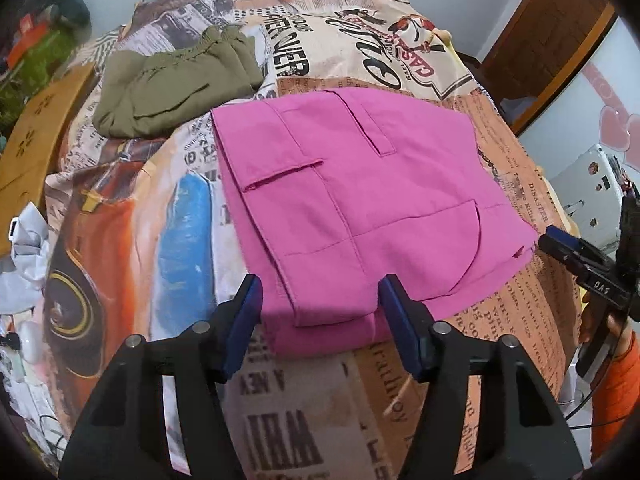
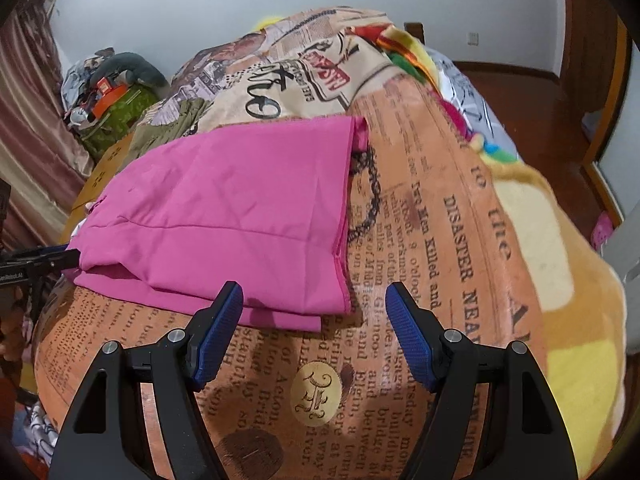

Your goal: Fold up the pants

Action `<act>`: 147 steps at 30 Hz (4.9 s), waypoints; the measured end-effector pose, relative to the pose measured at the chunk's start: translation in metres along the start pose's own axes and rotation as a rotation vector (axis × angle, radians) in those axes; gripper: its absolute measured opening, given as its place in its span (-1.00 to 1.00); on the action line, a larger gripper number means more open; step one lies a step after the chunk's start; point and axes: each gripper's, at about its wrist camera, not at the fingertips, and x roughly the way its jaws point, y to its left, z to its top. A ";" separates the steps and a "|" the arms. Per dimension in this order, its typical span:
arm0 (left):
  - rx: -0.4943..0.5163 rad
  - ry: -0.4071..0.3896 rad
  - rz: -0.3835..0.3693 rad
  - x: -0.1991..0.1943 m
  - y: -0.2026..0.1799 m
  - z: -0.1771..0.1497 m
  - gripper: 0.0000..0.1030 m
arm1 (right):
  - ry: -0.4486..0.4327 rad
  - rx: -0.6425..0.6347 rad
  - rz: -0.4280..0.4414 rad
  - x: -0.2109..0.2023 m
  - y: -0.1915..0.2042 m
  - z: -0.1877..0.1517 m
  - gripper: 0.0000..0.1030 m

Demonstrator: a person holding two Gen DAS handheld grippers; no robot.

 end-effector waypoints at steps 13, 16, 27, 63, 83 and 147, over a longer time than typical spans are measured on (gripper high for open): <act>0.007 -0.043 0.012 -0.007 -0.005 -0.001 -0.22 | 0.016 0.021 0.072 0.010 0.000 -0.004 -0.28; 0.008 -0.048 0.011 -0.010 -0.005 0.000 -0.28 | 0.026 0.045 0.079 0.015 -0.003 -0.004 -0.64; 0.053 -0.091 0.017 -0.039 -0.011 0.003 -0.42 | -0.026 -0.005 0.094 0.002 0.003 0.006 -0.91; 0.027 -0.032 0.079 -0.024 0.016 -0.008 -0.31 | 0.048 0.088 0.122 0.011 0.011 -0.002 -0.40; -0.035 -0.051 0.091 -0.025 0.024 -0.003 -0.18 | 0.011 0.000 0.128 0.015 0.028 -0.009 -0.88; 0.000 -0.143 0.145 -0.052 0.025 -0.006 -0.07 | -0.078 -0.110 -0.055 -0.019 0.041 0.021 0.05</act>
